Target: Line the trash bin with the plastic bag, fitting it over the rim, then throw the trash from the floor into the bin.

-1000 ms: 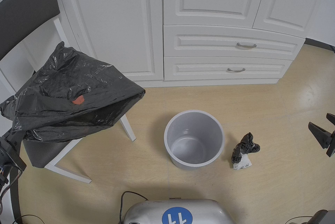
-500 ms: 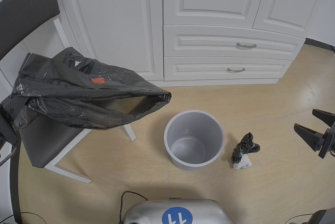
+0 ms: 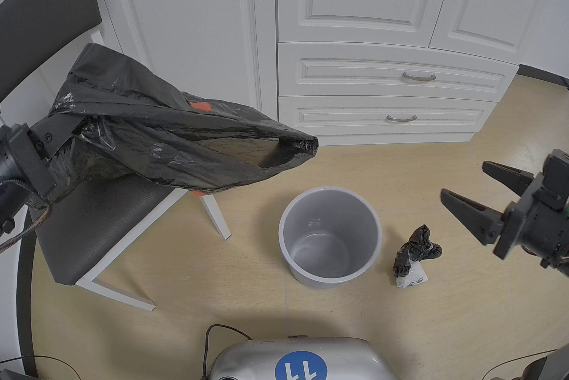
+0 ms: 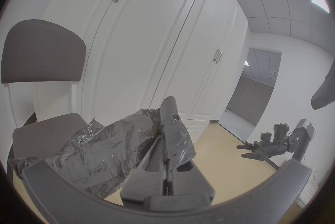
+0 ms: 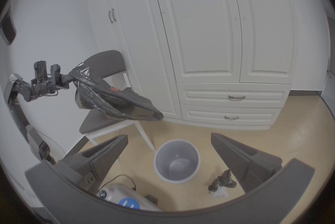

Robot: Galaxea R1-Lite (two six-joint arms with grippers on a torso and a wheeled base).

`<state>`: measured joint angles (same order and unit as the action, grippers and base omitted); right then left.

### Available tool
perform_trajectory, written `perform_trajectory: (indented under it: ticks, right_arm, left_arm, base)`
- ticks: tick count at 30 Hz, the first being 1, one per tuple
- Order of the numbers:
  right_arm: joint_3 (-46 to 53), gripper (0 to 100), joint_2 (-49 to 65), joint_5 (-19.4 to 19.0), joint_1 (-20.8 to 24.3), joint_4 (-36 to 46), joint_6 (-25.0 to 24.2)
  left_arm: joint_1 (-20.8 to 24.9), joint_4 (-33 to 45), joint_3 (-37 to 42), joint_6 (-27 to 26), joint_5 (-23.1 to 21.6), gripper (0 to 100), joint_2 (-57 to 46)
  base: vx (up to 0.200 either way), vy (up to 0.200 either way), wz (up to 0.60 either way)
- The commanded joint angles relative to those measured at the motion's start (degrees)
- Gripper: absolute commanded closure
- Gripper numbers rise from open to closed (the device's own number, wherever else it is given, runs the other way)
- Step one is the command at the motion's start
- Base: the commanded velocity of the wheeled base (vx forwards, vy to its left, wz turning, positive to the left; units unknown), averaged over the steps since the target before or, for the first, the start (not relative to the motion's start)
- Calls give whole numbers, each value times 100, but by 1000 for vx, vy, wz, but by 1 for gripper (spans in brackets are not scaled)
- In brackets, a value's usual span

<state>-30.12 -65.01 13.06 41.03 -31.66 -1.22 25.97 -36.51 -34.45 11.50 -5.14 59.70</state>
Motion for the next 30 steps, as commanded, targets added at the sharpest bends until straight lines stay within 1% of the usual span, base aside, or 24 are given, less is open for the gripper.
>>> perform_trajectory:
  ticks: [1, 3, 6, 10, 15, 22, 25, 30]
  right_arm:
    - [173, 0, -1057, 320, 159, -613, -80]
    - [182, 0, -1145, 303, 168, -631, -115]
    - [138, 0, -1418, 320, 194, -666, -212]
    - [103, 0, -1629, 347, 203, -833, -370]
    - [121, 0, -1470, 338, 124, -921, -370]
    - [129, 0, -1567, 329, 115, -930, -370]
    - [103, 0, -1550, 285, 1, -930, -370]
    - [103, 0, -1585, 276, 1, -930, -370]
  left_arm:
    - [576, 4, -97, 55, 312, 100, 174]
    - [734, 4, -106, 55, 497, 100, 156]
    - [884, 4, -158, 55, 629, 100, 139]
    - [998, 4, -176, 55, 637, 100, 95]
    - [1033, -5, -238, 46, 734, 100, 86]
    - [1174, 4, -369, 46, 743, 100, 86]
    - [1227, 4, -378, 28, 743, 100, 86]
    - [1323, -5, -396, 28, 734, 100, 86]
  base:
    - [0, 0, 0]
    - [0, 0, 0]
    - [0, 0, 0]
    - [0, 0, 0]
    - [0, 0, 0]
    - [0, 0, 0]
    - [0, 0, 0]
    - [0, 0, 0]
